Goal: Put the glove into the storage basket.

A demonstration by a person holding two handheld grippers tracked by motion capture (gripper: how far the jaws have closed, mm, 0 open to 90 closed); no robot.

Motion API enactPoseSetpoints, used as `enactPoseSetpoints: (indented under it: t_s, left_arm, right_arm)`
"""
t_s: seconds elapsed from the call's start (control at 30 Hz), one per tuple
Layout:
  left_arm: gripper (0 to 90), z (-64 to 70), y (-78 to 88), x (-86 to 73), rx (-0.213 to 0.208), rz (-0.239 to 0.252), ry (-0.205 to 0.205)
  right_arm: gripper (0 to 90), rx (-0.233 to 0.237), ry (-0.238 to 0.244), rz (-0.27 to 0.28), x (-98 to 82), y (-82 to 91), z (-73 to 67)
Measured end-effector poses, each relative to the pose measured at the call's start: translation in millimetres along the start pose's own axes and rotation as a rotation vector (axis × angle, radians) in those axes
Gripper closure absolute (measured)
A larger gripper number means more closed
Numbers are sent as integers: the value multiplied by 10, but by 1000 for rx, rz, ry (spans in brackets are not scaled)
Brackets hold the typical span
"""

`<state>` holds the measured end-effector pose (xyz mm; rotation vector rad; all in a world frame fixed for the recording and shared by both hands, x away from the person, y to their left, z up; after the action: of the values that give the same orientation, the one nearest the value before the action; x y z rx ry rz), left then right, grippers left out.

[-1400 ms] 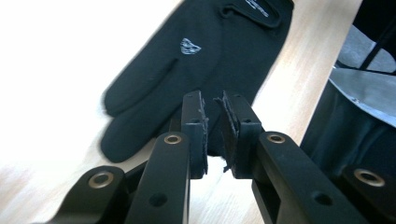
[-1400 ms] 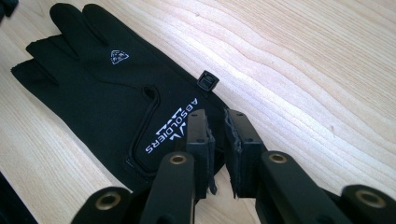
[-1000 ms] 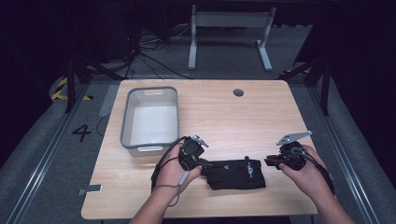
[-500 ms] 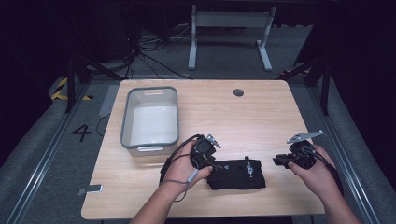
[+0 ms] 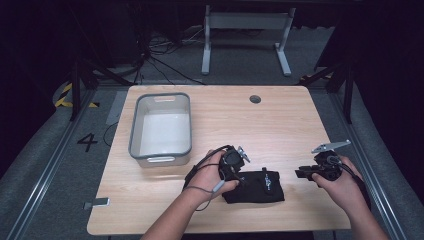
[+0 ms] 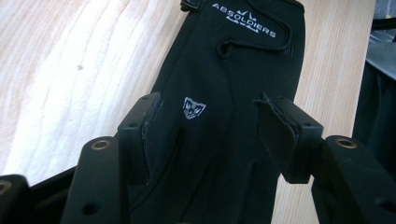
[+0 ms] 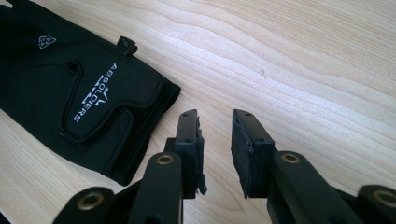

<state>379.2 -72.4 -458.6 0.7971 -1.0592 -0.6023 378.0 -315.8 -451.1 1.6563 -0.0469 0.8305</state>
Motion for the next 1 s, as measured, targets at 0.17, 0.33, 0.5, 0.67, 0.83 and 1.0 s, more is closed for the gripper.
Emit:
enactPoseSetpoints:
  t_s: [0.17, 0.33, 0.5, 0.67, 0.83, 1.0]
  left_arm:
    - [393, 25, -118, 44, 2, -3, 2]
    - [388, 68, -253, 69, -24, 3, -7]
    - [364, 50, -385, 83, -25, 10, -13]
    - [337, 42, -501, 75, -6, -18, -54]
    - [323, 41, -566, 48, 7, -19, -74]
    - [322, 41, -581, 31, 18, -9, -90]
  right_arm:
    - [719, 11, -7, 2, 7, 10, -14]
    - [706, 23, -11, 2, 11, 3, -33]
    - [700, 34, -22, -6, 6, -1, -67]
    - [695, 42, -14, 4, 13, 2, -79]
    - [689, 44, -18, 8, 8, 20, -76]
    - [686, 49, -17, 9, 10, 18, -84]
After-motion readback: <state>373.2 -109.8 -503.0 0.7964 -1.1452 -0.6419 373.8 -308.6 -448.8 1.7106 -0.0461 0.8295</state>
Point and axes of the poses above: each handheld gripper's, and its own axes: y roughly backward along the jaws, x roughly out of its top, z roughly to its right, the point moved 7 cm from there along -y, roughly forward along the jaws, and after that the axes turned 7 degrees about -x, right-handed, at the moved point
